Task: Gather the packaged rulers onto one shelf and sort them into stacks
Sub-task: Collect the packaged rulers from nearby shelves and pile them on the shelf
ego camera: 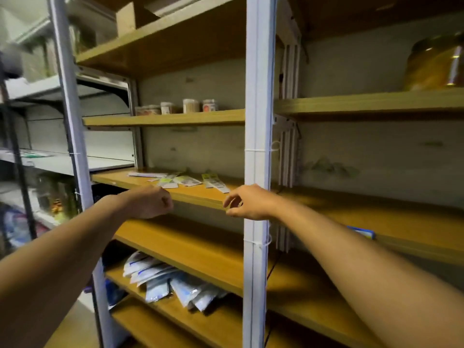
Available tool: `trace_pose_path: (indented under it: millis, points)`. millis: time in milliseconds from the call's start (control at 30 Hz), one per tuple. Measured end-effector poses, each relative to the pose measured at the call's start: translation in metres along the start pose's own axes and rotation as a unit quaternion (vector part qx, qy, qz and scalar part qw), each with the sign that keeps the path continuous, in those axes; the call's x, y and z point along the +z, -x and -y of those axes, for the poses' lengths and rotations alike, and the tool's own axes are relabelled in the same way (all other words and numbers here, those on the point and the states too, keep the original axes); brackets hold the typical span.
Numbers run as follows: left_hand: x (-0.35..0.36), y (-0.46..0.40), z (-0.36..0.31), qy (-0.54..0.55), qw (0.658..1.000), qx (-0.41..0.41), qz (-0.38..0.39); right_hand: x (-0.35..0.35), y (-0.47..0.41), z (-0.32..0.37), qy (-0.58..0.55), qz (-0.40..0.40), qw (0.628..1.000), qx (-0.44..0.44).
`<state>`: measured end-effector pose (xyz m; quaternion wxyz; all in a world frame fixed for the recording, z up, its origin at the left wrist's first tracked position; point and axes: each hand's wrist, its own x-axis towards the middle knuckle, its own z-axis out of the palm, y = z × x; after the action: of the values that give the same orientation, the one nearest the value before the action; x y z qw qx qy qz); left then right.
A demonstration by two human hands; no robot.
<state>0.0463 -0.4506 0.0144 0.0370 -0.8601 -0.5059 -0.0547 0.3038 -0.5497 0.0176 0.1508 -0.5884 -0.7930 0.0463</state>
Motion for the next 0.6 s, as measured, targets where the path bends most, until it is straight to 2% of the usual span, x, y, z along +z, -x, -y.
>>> trace_pose_path:
  millis: [300, 433, 600]
  points:
    - [0.050, -0.013, 0.137, 0.059, 0.994, -0.070, -0.056, 0.041, -0.095, 0.038, 0.047, -0.004, 0.998, 0.046]
    - [0.056, -0.037, 0.172, 0.056, 0.993, -0.072, -0.079, 0.042, -0.145, 0.038, 0.058, -0.057, 0.994, 0.070]
    - [0.047, -0.082, 0.205, 0.038, 0.992, -0.055, -0.104, 0.041, -0.217, 0.019, 0.005, -0.119, 0.987, 0.105]
